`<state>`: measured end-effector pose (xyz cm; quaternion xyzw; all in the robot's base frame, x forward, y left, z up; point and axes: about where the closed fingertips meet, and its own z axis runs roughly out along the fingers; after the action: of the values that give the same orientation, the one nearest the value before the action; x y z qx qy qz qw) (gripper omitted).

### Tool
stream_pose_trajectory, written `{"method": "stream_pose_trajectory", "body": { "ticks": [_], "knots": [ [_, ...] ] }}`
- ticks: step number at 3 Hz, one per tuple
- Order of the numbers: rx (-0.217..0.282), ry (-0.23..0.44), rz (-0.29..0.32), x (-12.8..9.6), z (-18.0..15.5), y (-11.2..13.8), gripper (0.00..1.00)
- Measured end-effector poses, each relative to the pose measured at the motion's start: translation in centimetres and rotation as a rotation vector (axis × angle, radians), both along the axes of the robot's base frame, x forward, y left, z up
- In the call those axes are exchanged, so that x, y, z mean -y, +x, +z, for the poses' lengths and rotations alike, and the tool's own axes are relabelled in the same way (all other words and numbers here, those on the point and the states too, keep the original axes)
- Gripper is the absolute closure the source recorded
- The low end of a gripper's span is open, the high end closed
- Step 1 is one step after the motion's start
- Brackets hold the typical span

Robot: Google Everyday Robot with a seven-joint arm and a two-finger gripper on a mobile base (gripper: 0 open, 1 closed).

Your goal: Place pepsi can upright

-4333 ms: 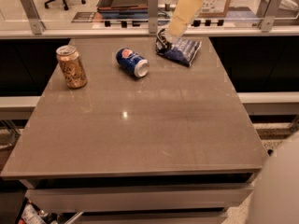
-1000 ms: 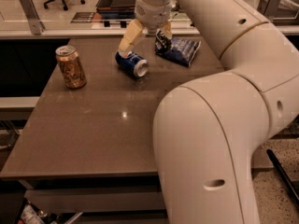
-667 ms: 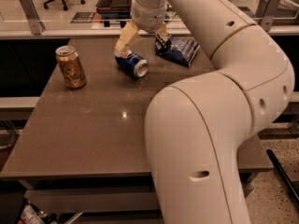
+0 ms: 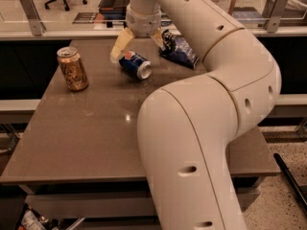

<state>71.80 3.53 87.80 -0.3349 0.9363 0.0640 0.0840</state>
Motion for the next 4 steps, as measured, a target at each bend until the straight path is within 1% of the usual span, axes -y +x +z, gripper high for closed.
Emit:
{"method": "stream_pose_trajectory", "body": {
  "ticks": [1,2,4],
  "knots": [
    [-0.016,-0.004,0.036,-0.9,-1.1,0.0,0.0],
    [-0.028,-0.012,0.057,-1.2,-1.9,0.2,0.0],
    [-0.032,-0.024,0.091,-0.7,-3.2,1.3,0.0]
  ]
}}
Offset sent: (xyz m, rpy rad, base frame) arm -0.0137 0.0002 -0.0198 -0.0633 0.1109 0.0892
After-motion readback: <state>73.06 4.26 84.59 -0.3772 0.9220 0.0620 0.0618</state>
